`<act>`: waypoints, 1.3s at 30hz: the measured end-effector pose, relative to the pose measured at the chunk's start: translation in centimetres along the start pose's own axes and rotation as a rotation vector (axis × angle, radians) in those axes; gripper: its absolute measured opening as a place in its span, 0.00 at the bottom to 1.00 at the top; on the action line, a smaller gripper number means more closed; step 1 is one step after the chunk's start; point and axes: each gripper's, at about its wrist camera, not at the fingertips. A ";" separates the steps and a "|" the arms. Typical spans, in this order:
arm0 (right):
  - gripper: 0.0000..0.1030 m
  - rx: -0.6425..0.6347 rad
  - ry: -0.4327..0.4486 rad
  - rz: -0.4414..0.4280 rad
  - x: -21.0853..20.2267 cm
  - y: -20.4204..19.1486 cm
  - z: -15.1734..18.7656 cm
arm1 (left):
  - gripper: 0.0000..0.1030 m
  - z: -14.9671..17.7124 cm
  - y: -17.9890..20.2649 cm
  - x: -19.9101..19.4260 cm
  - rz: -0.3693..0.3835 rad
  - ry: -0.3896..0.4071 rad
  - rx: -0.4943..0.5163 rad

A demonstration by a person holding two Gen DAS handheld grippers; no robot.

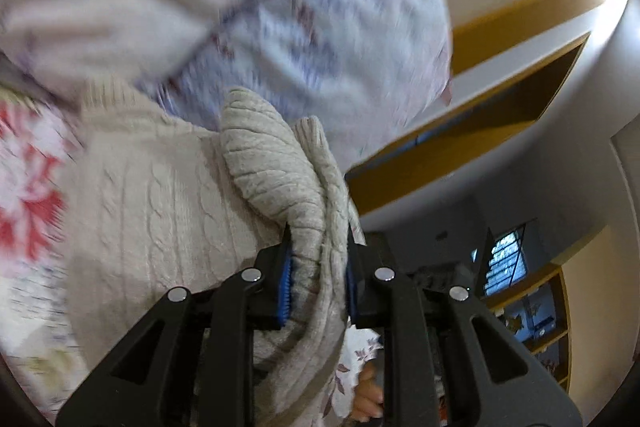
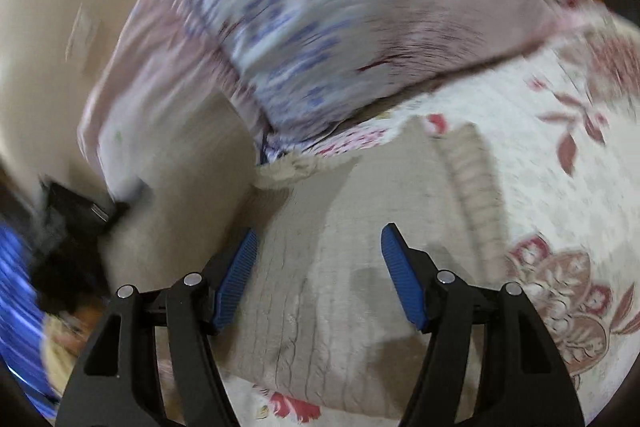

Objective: Fold small clothes

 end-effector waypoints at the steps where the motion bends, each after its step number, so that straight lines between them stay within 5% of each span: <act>1: 0.64 0.035 0.002 -0.037 -0.4 0.9 -0.1 | 0.20 0.2 -0.3 1.8 -0.021 -0.026 -0.008; 3: 0.65 0.099 -0.013 -0.116 -0.6 2.4 -0.4 | 0.26 0.5 -0.8 4.8 -0.046 -0.085 -0.024; 5: 0.68 0.152 -0.046 -0.166 -0.5 3.3 -0.5 | 0.29 1.2 -1.3 6.7 0.019 -0.149 -0.054; 7: 0.69 0.173 -0.087 -0.190 0.0 3.7 -0.7 | 0.45 1.5 -0.7 6.2 0.095 -0.184 -0.024; 8: 0.70 0.171 -0.107 -0.192 0.2 3.7 -0.7 | 0.63 1.6 -0.4 5.5 0.095 -0.175 -0.008; 9: 0.70 0.170 -0.123 -0.196 0.0 3.6 -0.5 | 0.73 1.6 0.2 3.9 0.074 -0.134 0.024; 11: 0.71 0.170 -0.160 -0.218 0.5 3.4 -0.5 | 0.76 1.8 0.5 1.5 0.011 -0.063 0.069; 12: 0.71 0.171 -0.180 -0.217 0.8 3.3 -0.6 | 0.78 1.9 0.4 -0.2 -0.087 -0.009 0.079; 16: 0.71 0.166 -0.244 -0.160 2.4 3.0 -0.6 | 0.78 1.8 -0.8 -2.5 -0.388 0.071 0.064; 19: 0.70 0.132 -0.271 -0.150 3.5 2.1 -0.6 | 0.78 2.1 -2.8 -2.8 -0.490 0.057 0.021; 21: 0.59 0.111 -0.278 -0.144 3.9 1.7 -0.7 | 0.78 2.4 -4.1 -2.6 -0.506 0.032 -0.009; 28: 0.56 0.123 -0.269 -0.127 6.0 1.9 -1.8 | 0.77 3.5 -5.8 -1.0 -0.462 -0.044 -0.029; 32: 0.24 0.136 -0.258 -0.125 7.0 2.0 -2.4 | 0.78 3.5 -6.0 -0.5 -0.440 -0.058 -0.030; 39: 0.16 -0.038 -0.101 -0.014 3.3 -1.4 -2.4 | 0.79 3.4 -5.7 -1.9 -0.389 -0.040 -0.056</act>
Point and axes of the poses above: each gripper's, at about its wrist camera, not at the fingertips, and x roughly the way its jaws point, y to its right, z to its underside, and after that the axes turned 13 degrees about -y, right-handed
